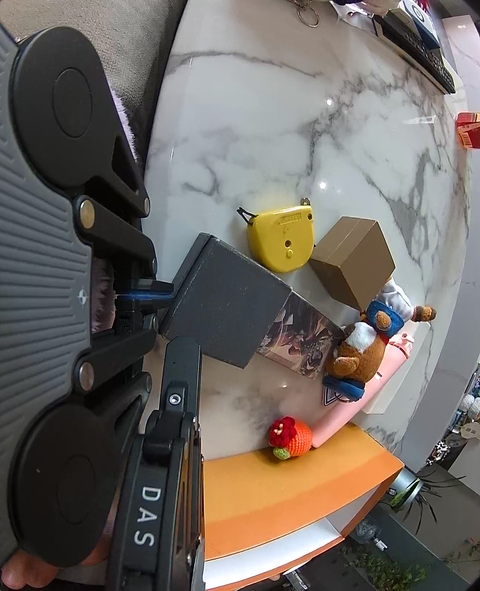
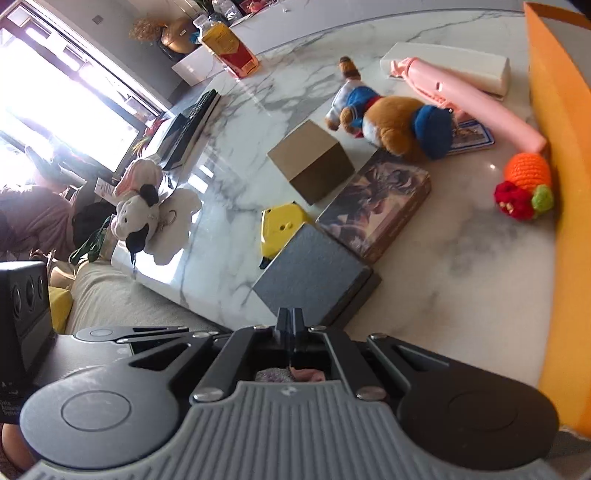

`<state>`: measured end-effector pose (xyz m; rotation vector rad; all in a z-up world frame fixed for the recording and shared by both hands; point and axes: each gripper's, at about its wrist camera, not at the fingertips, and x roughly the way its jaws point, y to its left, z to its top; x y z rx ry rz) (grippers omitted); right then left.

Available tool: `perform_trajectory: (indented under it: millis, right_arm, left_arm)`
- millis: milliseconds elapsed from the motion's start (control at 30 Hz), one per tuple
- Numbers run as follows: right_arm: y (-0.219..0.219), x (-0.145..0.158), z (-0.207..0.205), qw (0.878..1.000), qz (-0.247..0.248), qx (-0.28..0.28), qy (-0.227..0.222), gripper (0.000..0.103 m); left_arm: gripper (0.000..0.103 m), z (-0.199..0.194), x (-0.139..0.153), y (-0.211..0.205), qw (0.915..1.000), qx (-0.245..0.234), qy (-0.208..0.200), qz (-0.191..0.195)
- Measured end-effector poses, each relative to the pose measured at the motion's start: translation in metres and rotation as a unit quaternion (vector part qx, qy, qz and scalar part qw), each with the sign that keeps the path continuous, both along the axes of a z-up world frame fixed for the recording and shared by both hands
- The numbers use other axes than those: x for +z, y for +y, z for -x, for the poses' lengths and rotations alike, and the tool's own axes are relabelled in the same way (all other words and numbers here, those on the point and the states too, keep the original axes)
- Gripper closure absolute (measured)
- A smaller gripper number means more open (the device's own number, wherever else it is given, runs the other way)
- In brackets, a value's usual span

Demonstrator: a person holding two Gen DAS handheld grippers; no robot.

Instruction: Organize objects

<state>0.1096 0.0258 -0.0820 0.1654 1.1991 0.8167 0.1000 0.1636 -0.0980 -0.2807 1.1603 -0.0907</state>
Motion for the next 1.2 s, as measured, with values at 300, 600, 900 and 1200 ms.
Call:
perform_trajectory:
  millis: [300,600,900,1200]
  right_arm:
    - [-0.008,0.0,-0.03,0.998,0.03,-0.036,-0.039,0.054]
    - [0.006,-0.032,-0.051,0.999,0.03,-0.019,-0.012,0.049]
    - [-0.019,-0.036,-0.021,0.996,0.024,-0.014,0.087,0.061]
    - [-0.024,-0.043,-0.038,0.996,0.002,-0.04,0.078,0.05]
  left_arm:
    - [0.097,-0.007,0.014,0.023,0.9976,0.057,-0.037,0.015]
    - [0.095,-0.017,0.004,0.029,0.9967,0.068,-0.01,0.043]
    - [0.076,-0.022,0.0,0.017,0.9981,0.041,0.003,0.047]
    - [0.079,-0.018,-0.001,0.025,0.9983,0.024,-0.001,0.053]
